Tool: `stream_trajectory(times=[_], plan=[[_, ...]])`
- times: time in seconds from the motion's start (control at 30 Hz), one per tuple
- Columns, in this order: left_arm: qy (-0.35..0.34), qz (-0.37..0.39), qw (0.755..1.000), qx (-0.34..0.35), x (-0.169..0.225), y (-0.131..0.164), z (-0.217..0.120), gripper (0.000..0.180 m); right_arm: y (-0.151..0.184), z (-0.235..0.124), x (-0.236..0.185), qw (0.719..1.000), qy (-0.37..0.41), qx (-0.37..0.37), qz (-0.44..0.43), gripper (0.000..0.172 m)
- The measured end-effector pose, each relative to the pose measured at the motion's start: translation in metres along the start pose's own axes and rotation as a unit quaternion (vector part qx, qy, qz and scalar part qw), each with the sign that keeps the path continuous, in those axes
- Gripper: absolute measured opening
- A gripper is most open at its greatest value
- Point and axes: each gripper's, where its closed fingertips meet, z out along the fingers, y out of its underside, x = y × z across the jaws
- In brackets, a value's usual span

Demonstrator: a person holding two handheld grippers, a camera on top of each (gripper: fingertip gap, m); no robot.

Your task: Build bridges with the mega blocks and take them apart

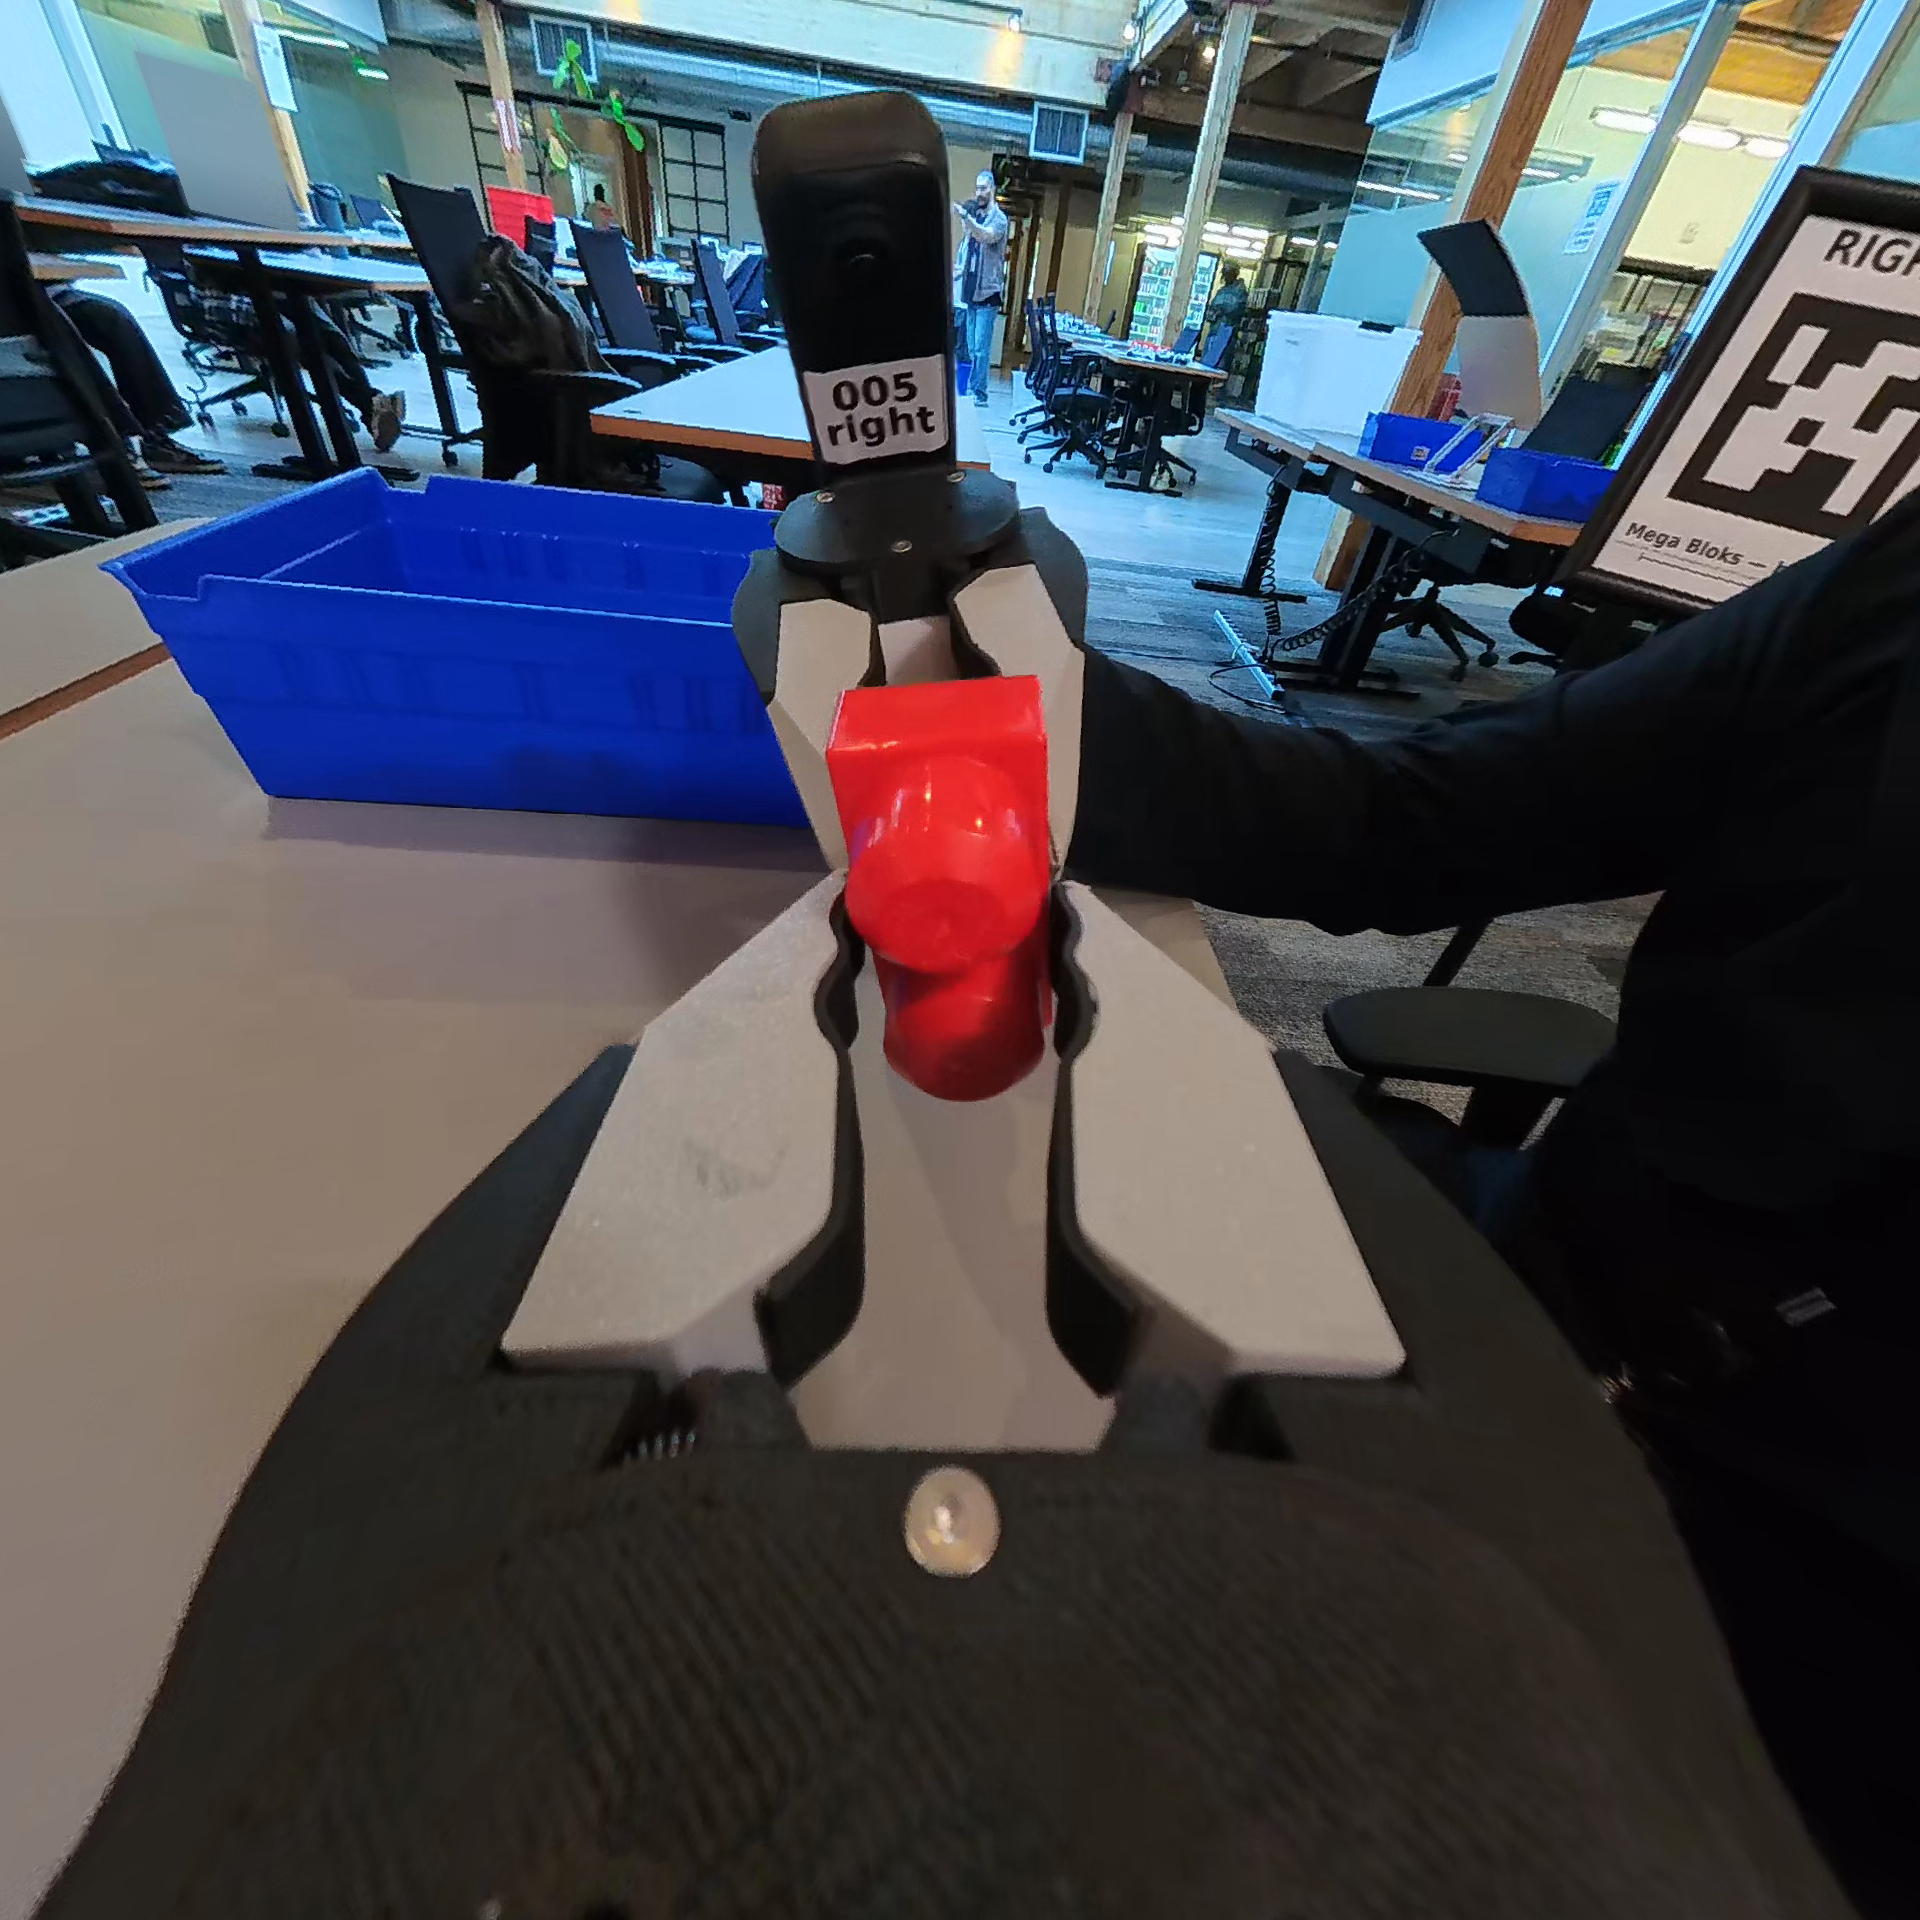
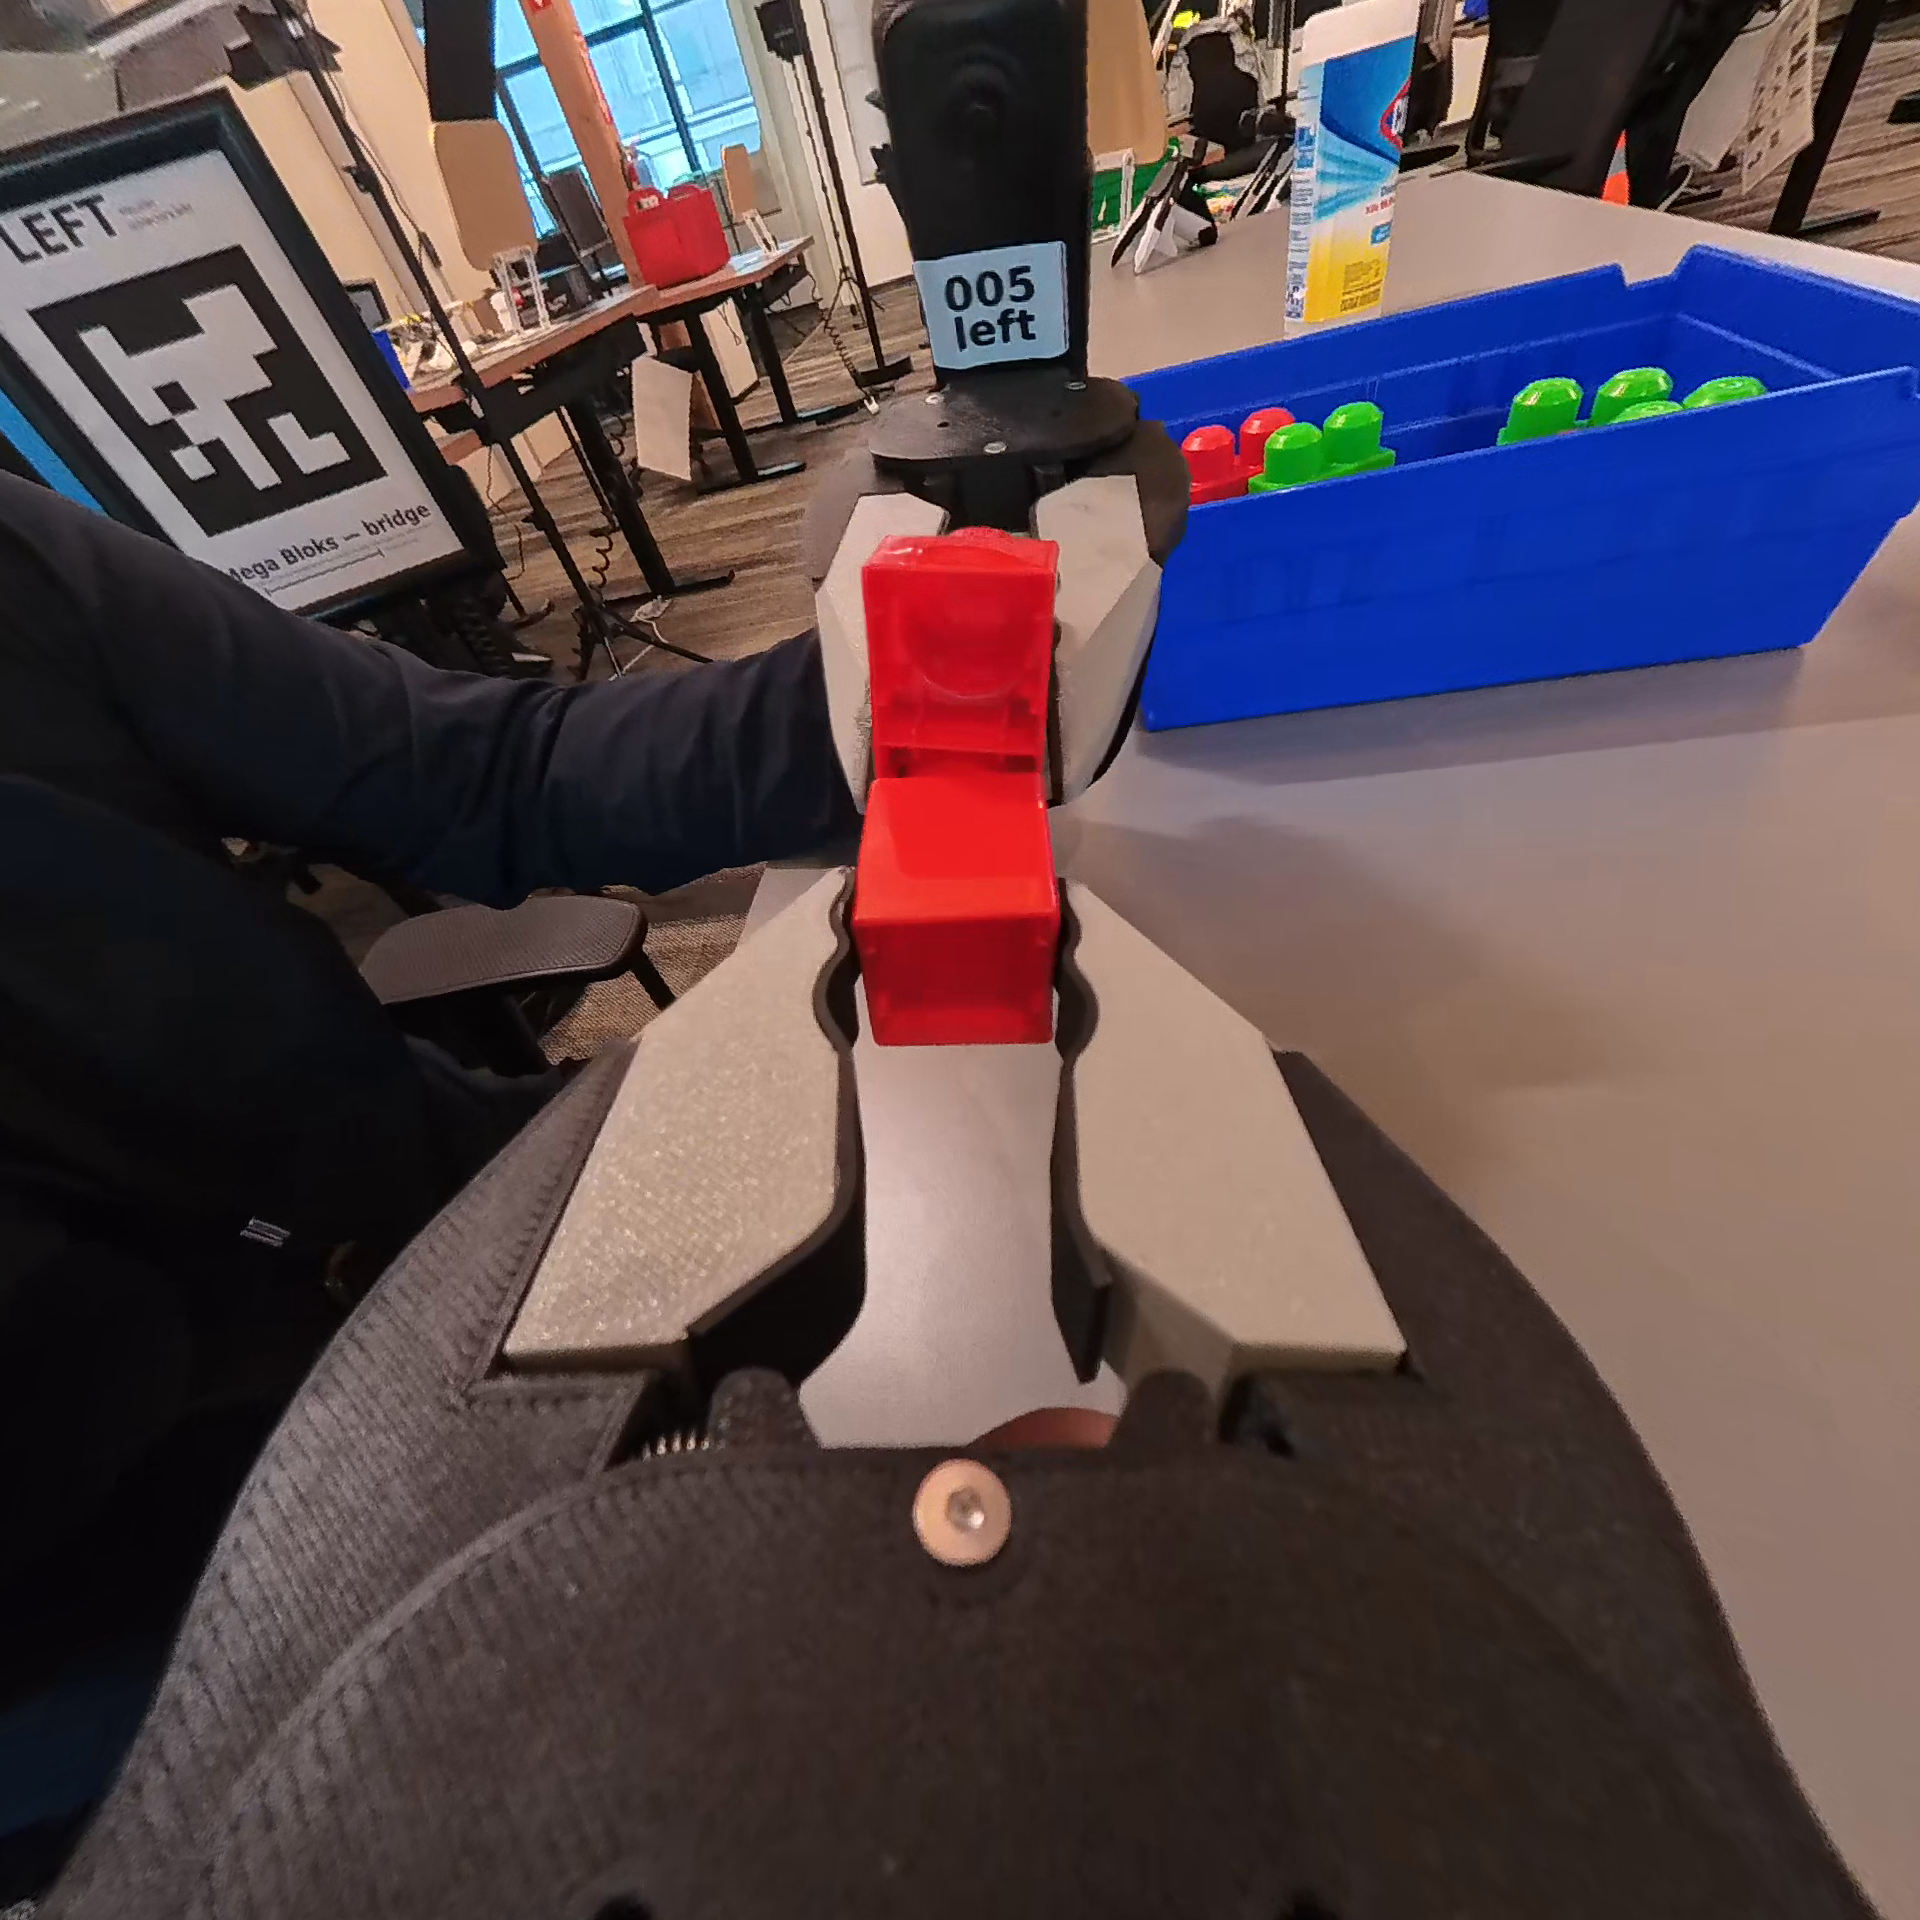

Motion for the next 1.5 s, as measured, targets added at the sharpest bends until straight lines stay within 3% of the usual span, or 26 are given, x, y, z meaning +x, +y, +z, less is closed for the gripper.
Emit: stream_trajectory(times=[0.27,0.47,0.7,0.97,1.13,1.27,1.4,1.5], plan=[[0.012,-0.02,0.998,0.06,-0.001,-0.02,-0.019,0.033,-0.022,-0.022,-0.003,0.998,-0.004,0.057,-0.01,0.032],[0.118,-0.028,0.982,0.147,0.03,-0.046,-0.033,0.033,-0.045,-0.032,-0.025,0.991,-0.032,0.115,-0.063,0.033],[0.181,-0.044,0.955,0.233,0.042,-0.068,-0.058,0.034,-0.065,-0.046,-0.041,0.977,-0.03,0.173,-0.124,0.033],[0.186,-0.058,0.948,0.251,0.039,-0.073,-0.063,0.034,-0.089,-0.078,-0.04,0.957,-0.005,0.254,-0.137,0.033],[0.182,-0.061,0.948,0.255,0.037,-0.074,-0.064,0.034,-0.098,-0.092,-0.027,0.943,0.061,0.288,-0.154,0.033],[0.18,-0.062,0.949,0.252,0.037,-0.073,-0.063,0.034,-0.11,-0.129,-0.002,0.894,0.238,0.32,-0.206,0.033],[0.174,-0.067,0.949,0.253,0.034,-0.073,-0.063,0.034,-0.117,-0.177,0.007,0.808,0.419,0.319,-0.263,0.033],[0.174,-0.074,0.948,0.257,0.032,-0.074,-0.064,0.034,-0.113,-0.218,0.02,0.722,0.566,0.289,-0.272,0.033]])
